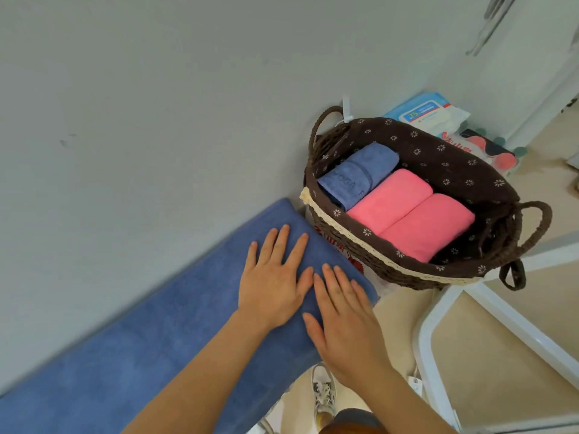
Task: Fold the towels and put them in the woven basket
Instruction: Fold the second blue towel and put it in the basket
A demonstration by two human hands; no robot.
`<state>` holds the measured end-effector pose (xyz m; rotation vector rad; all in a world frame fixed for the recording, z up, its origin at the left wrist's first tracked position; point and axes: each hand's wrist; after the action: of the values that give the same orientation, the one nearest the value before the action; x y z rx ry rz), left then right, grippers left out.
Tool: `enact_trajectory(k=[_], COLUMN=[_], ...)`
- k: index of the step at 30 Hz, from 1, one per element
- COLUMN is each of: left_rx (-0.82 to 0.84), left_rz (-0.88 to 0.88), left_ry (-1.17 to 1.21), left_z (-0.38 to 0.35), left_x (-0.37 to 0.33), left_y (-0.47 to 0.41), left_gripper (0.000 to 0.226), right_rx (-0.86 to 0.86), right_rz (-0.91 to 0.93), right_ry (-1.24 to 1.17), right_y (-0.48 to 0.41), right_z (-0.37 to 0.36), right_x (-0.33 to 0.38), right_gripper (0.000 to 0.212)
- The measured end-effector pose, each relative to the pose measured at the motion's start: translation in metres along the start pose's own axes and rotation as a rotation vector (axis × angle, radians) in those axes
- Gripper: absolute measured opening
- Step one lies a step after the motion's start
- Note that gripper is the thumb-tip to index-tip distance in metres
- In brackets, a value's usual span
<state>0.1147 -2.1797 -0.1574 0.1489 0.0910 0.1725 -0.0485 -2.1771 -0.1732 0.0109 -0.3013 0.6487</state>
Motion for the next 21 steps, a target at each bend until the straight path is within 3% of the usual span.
enact_trajectory(k=[6,9,12,17,21], left_rx=[-0.037,-0.090,-0.040,-0.141,-0.303], left_rz=[0.030,-0.006,0.005,0.009,0.214], left_ry=[0.005,-0.011,0.039,0.162,0.315], left_z=[0.006,0.004,-0.005,0.015,0.033], left_x=[-0.010,-0.010,-0.006,0.014,0.071], left_y=[0.002,0.034,0.058,0.081,0.153], left_gripper=[0.062,0.059,0.057,0.053,0.043], right_rx=[0.090,0.012,-0.094,0.070,0.127], right_rz=[0.034,0.022,0.042,0.045,-0.014], right_ry=[0.130,0.108,-0.001,0.050,0.115], right_y=[-0.008,-0.009,-0.007,-0.001,-0.005], right_z=[0.007,0.014,0.014,-0.003,0.008], right_x=[-0.016,-0.012,0.006,0.027,0.050], right_gripper=[0.061,0.057,0.053,0.057,0.070])
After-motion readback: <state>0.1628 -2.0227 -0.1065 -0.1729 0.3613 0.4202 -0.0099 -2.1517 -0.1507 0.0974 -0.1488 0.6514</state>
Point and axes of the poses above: each hand's wrist, its own y-axis away from the middle knuckle, its own z-axis out of the back of the hand, x = y × z, and after that the axes turned 1 degree about x, right-handed
